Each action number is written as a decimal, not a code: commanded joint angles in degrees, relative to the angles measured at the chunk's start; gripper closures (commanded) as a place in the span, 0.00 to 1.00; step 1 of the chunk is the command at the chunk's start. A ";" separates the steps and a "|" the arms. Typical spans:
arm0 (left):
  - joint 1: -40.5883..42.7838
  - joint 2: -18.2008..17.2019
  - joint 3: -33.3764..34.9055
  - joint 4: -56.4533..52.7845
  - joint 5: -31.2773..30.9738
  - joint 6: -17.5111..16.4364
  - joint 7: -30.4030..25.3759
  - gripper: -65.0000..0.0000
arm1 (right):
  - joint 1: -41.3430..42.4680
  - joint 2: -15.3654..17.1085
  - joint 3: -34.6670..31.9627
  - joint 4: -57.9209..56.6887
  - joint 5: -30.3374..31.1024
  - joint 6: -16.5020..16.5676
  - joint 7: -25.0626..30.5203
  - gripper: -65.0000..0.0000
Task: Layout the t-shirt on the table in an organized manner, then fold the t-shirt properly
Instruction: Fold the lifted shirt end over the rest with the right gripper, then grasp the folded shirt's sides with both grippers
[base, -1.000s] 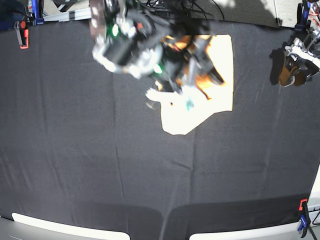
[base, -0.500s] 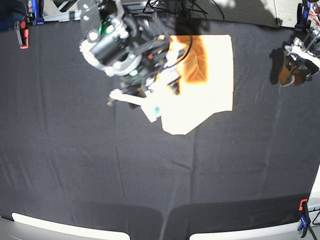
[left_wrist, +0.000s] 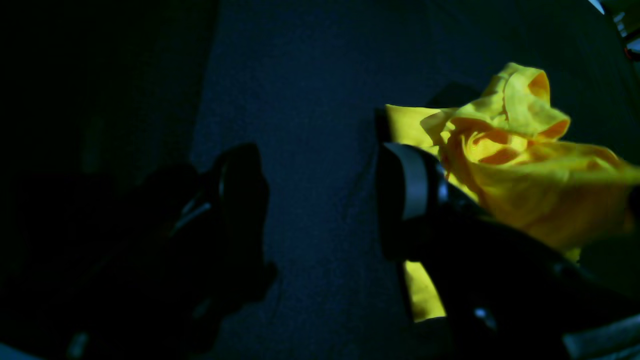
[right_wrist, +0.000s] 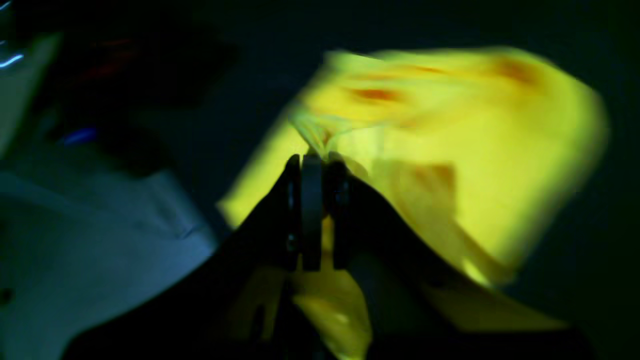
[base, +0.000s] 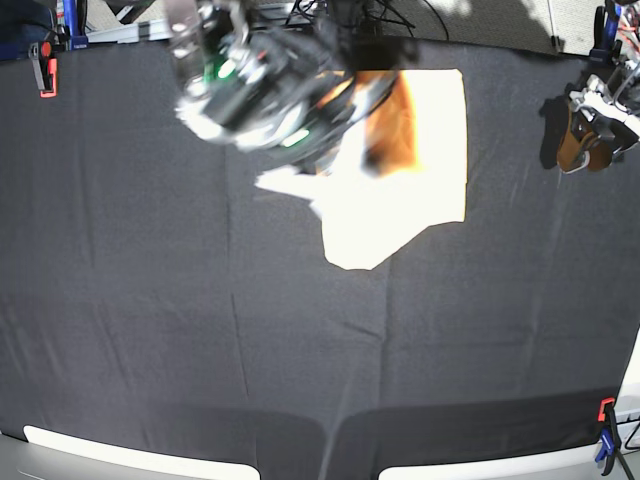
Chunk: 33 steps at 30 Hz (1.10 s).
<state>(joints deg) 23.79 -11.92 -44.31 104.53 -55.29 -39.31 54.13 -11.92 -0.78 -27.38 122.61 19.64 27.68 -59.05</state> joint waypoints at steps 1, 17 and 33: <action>0.02 -0.66 -0.33 1.09 -1.38 -0.69 -1.38 0.48 | 0.48 -0.50 -2.29 0.96 1.88 1.14 3.15 1.00; 0.02 -0.66 -0.33 1.09 -1.36 -0.69 -1.44 0.48 | 0.55 -0.52 -13.84 -2.16 3.58 1.81 12.59 0.64; 0.17 2.60 0.09 1.09 -23.15 -0.69 21.88 1.00 | 7.39 -0.42 1.51 -2.25 -11.96 -4.57 12.57 1.00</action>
<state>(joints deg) 23.81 -8.80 -44.18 104.53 -76.62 -39.51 76.88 -5.19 -0.80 -25.56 119.61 7.11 23.07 -47.97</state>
